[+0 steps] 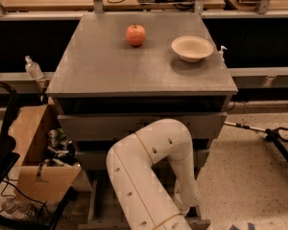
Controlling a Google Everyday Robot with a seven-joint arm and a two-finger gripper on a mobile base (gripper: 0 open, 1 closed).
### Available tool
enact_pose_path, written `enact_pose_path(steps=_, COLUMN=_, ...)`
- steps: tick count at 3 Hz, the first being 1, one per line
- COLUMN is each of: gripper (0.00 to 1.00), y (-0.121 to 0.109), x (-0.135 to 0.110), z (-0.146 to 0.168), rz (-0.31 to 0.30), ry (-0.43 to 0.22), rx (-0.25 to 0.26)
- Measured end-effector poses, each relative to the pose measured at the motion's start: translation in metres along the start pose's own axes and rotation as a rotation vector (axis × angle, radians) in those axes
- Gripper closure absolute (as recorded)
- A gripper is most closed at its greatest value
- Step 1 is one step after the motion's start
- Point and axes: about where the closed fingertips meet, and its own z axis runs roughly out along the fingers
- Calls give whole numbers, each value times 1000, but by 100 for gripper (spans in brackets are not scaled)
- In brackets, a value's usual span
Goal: Open bottom drawer
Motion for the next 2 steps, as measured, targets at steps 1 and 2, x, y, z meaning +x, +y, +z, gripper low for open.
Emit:
enact_pose_path(steps=1, gripper=100, y=0, x=0, z=0, rz=0, ry=0, rx=0)
enact_pose_path(steps=2, gripper=100, y=-1, x=0, z=0, rz=0, ry=0, rx=0)
